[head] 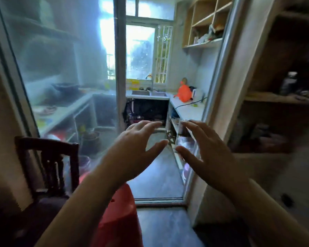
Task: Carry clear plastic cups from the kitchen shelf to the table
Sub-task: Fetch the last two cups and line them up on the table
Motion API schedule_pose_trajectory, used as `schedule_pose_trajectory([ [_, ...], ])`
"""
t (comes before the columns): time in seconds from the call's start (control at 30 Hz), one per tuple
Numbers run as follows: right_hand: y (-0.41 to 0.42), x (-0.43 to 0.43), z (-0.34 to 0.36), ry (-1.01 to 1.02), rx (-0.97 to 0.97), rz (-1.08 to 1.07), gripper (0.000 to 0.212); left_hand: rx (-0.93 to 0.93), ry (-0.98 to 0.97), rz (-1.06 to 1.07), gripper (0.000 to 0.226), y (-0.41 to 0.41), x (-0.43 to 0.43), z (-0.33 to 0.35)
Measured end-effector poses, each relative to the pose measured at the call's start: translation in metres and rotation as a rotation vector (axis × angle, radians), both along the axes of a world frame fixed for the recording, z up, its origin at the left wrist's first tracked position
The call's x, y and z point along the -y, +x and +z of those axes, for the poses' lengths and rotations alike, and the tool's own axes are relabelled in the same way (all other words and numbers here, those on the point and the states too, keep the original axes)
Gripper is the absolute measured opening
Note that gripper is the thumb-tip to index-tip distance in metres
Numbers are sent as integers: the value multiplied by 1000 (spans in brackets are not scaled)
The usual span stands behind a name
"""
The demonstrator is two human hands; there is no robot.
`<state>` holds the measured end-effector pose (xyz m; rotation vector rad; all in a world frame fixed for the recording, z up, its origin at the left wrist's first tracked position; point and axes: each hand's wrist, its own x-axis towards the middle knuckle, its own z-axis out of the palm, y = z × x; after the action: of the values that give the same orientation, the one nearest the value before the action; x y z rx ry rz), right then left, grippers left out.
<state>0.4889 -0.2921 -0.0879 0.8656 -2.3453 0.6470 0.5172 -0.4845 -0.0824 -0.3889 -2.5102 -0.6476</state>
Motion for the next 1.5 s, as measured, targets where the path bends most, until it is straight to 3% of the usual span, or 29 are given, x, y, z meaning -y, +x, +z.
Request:
schedule_pose_trajectory([
  [0.13, -11, -116, 17, 30, -14, -172, 64, -18, -45, -138, 73, -45, -106, 14],
  [0.3, -33, -219, 36, -36, -23, -317, 63, -71, -85, -261, 69, -92, -200, 34],
  [0.67, -146, -326, 22, -64, -3, -485, 64, -108, -53, -438, 70, -240, -316, 34],
  [0.9, -283, -358, 49, -114, -6, -463, 68, -176, 0, -420, 59, -372, -351, 50],
  [1.03, -346, -369, 36, -128, -13, -439, 66, -172, 40, -419, 64, -431, -386, 44],
  [1.17, -395, -397, 36, -106, -22, -442, 61, -154, 52, -419, 67, -474, -420, 43],
  [1.33, -461, -434, 48, -236, 55, -305, 59, -150, 102, -401, 63, -514, -442, 50],
  [1.5, -542, -466, 66, -155, 46, -182, 57, -213, 92, -290, 62, -550, -464, 60],
])
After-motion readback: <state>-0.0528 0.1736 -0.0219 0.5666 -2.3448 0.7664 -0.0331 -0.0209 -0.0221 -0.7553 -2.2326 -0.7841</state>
